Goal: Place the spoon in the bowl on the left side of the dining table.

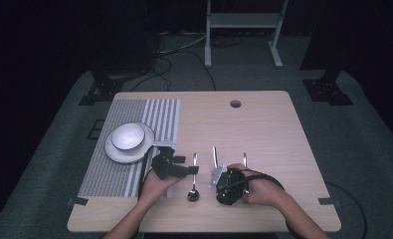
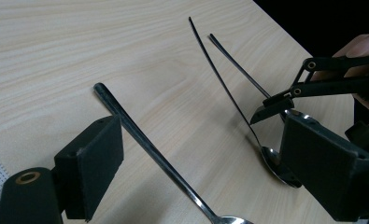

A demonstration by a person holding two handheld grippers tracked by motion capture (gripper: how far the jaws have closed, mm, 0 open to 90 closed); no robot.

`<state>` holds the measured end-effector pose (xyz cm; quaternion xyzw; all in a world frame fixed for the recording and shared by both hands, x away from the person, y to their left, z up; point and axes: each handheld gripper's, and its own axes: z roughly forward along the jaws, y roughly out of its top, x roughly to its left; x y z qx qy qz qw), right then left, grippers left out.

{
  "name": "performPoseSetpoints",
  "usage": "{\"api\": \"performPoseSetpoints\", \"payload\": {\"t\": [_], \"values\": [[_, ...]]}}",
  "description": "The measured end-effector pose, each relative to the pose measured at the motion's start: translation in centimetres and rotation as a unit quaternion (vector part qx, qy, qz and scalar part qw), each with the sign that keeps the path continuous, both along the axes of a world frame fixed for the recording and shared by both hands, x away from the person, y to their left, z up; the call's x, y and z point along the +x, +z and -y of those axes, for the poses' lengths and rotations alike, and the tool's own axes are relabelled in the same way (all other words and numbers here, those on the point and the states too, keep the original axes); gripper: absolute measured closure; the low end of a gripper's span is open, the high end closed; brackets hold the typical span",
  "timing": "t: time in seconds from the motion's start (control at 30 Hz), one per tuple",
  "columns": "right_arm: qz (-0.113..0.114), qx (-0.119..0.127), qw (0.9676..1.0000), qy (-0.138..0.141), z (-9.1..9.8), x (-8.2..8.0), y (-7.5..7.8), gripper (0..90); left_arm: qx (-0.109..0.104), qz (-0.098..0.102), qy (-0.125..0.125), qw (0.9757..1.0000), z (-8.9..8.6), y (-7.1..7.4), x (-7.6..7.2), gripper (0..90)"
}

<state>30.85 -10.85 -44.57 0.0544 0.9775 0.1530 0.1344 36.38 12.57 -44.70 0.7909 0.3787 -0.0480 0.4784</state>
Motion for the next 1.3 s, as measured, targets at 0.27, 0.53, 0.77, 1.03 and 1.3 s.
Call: {"api": "performPoseSetpoints", "payload": {"t": [0.27, 0.53, 0.77, 1.03, 1.3], "values": [[0.0, 0.004, 1.0, -0.001, 0.1, 0.0, 0.0, 36.1, -0.013, -0.017, 0.002, 0.9998, 0.6, -0.1, 0.7, 12.8], [0.0, 0.002, 1.0, 0.002, 0.0, 0.0, 0.0, 36.1, -0.012, -0.018, -0.004, 0.9998, 2.3, 0.4, 1.4, 12.8], [0.0, 0.007, 1.0, 0.002, 0.2, 0.0, -0.1, 36.2, -0.014, -0.025, -0.009, 0.9995, 3.3, 0.3, 1.9, 12.9], [0.001, 0.009, 1.0, -0.001, 0.2, -0.1, -0.1, 36.6, -0.023, -0.041, -0.011, 0.9988, 4.0, 0.2, 2.5, 12.9], [0.004, 0.013, 0.9999, 0.002, 0.3, -0.2, -0.1, 37.3, -0.028, -0.055, -0.005, 0.9981, 4.6, -0.1, 3.2, 12.9]]}}
